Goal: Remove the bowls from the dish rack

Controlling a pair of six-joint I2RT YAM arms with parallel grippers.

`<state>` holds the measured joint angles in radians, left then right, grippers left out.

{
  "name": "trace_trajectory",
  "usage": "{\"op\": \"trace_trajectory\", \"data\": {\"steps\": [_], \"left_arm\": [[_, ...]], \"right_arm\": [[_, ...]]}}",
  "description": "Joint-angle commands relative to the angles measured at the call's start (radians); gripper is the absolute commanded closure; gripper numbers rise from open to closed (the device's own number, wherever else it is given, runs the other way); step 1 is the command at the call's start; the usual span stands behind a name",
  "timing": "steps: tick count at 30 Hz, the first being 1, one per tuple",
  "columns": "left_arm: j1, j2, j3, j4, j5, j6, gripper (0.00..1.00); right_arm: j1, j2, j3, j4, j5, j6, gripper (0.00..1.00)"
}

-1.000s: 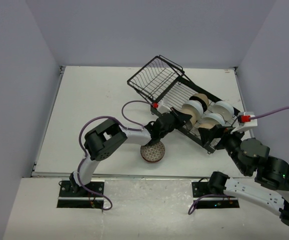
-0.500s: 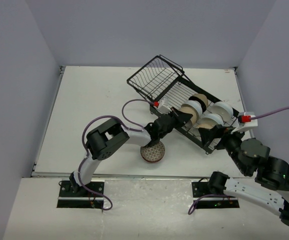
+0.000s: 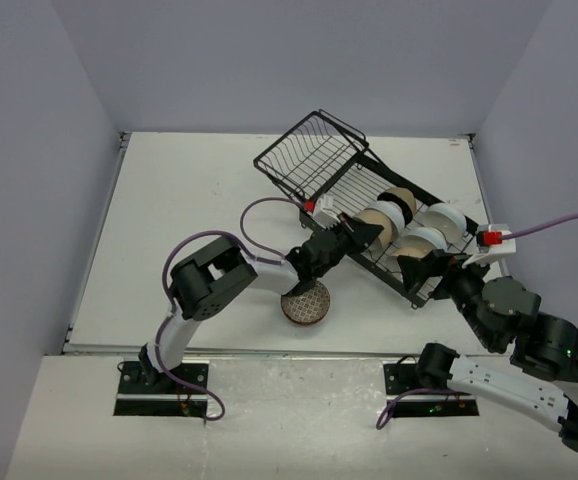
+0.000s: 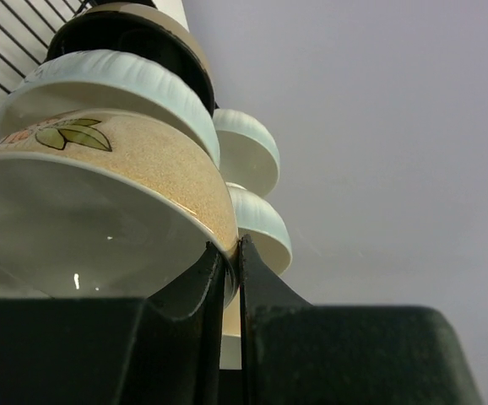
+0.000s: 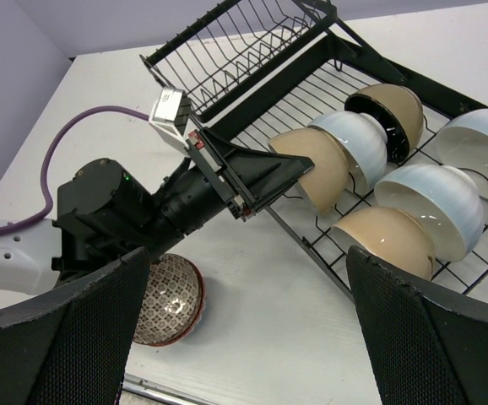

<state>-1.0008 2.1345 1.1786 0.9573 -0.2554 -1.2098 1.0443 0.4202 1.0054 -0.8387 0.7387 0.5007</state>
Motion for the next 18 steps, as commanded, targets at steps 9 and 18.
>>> {"op": "trace_trajectory", "data": {"steps": [9,18], "left_arm": [[-0.01,-0.186,-0.053,0.147,-0.041,0.087,1.0],[-0.035,-0.291,-0.005,0.04,-0.036,0.283,1.0]], "right_arm": [[-0.001,0.028,-0.004,0.009,0.048,-0.005,0.01],[-0.001,0.052,0.005,0.003,0.08,0.029,0.01]]}}
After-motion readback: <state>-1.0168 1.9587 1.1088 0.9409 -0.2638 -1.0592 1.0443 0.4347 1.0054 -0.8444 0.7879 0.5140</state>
